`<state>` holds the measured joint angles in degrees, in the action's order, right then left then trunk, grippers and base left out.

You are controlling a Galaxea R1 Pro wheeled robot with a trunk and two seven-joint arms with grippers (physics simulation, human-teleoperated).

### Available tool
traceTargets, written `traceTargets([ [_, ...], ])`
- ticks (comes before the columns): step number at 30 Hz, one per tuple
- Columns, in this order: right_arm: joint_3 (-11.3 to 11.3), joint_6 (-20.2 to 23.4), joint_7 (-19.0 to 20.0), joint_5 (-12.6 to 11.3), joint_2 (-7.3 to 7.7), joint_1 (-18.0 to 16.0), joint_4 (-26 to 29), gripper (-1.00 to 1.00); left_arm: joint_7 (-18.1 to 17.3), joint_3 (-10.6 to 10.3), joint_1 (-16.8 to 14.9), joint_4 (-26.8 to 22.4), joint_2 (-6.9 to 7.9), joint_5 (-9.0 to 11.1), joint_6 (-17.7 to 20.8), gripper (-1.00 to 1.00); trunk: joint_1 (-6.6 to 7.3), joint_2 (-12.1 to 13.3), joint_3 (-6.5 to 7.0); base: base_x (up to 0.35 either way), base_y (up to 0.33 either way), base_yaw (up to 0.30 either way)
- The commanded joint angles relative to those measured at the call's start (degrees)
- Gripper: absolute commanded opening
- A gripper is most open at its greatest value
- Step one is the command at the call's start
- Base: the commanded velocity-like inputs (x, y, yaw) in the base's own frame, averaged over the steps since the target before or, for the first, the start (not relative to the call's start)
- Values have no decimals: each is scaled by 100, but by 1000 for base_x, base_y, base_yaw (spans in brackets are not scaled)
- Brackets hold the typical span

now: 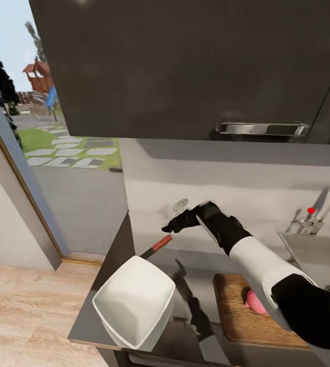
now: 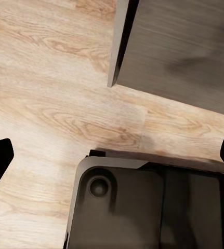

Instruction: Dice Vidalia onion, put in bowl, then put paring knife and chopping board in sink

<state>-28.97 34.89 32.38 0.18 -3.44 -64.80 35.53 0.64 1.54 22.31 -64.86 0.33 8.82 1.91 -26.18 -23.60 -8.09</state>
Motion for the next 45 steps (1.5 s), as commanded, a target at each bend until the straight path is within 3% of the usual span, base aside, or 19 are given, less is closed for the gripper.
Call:
traceTargets([
  [1,-106,24,43,2,-1,-7,-55,100,7,-4,1,-10,2,59,20,100,-4,-12,-11,2,68,0],
  [5,-261,19,234,1,5,-7,-252,100,7,-4,1,-9,2,59,20,100,-4,-12,-11,0,61,0],
  [22,-280,-11,278,7,118,-6,-440,100,7,-5,1,35,0,59,20,100,-4,-12,-11,0,3,0],
  [35,-342,5,385,1,115,-1,-539,100,6,-4,1,44,-7,59,20,100,-4,-12,-16,0,0,0],
  [45,-346,7,409,5,113,-5,-669,100,7,-4,1,46,-7,59,20,100,-4,-12,-93,0,0,0],
])
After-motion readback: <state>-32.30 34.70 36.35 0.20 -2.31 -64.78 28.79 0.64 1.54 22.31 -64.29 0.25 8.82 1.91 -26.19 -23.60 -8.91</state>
